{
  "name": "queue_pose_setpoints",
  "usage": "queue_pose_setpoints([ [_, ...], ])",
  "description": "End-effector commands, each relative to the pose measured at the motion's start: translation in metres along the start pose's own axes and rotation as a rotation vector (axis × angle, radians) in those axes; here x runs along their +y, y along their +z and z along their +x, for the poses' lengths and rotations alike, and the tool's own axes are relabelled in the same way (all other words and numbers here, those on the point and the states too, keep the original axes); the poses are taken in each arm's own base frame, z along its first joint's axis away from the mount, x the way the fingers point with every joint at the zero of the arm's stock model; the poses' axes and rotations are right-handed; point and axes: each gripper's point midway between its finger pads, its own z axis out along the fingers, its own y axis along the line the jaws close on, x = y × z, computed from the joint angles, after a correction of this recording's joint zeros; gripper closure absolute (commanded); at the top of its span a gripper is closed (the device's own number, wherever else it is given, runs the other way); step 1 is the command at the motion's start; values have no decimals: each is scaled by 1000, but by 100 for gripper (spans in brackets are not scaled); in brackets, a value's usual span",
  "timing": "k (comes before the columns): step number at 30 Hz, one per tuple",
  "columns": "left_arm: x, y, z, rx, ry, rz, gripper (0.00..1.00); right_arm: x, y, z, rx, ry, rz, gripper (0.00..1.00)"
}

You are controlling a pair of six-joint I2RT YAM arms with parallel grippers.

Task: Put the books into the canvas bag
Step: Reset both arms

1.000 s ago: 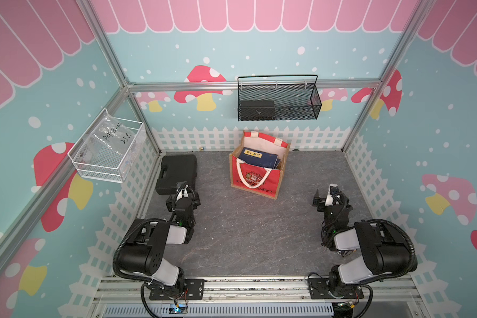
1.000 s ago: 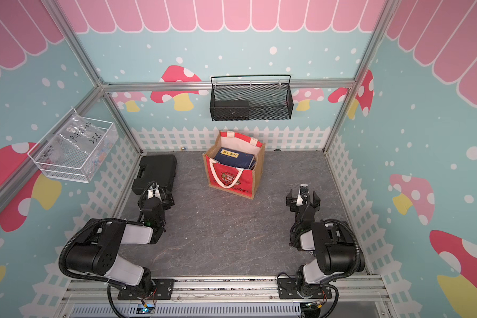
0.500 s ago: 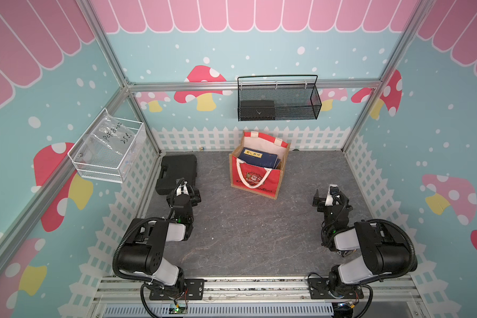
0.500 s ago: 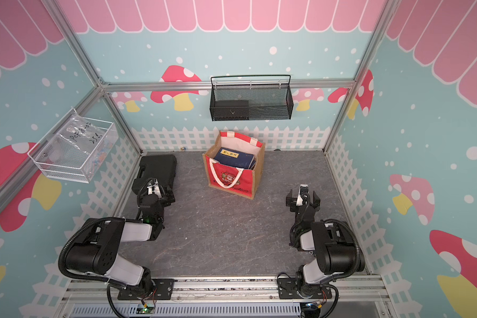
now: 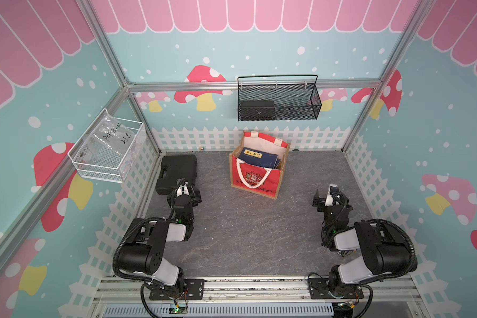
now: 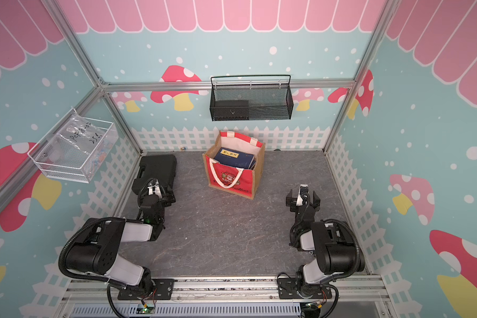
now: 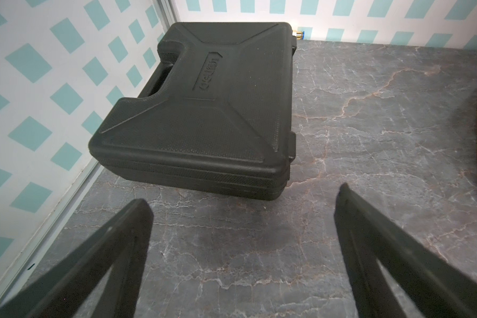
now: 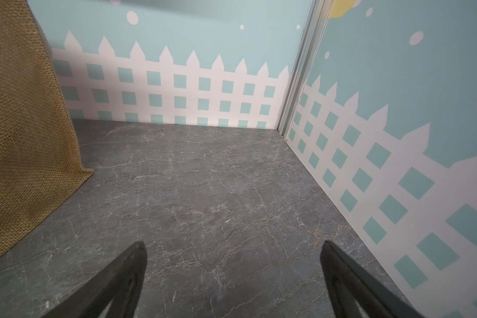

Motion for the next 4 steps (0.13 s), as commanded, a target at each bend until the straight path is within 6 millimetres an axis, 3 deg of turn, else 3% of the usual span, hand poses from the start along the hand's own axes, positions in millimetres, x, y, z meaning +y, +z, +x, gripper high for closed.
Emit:
queue_pose_setpoints([
  [1,-4,3,-5,-3,-18,38,1,0,-2,-5,-30,6,0,0],
  [4,-4,3,-5,-4,-17,38,1,-1,-2,-6,-31,5,2,1],
])
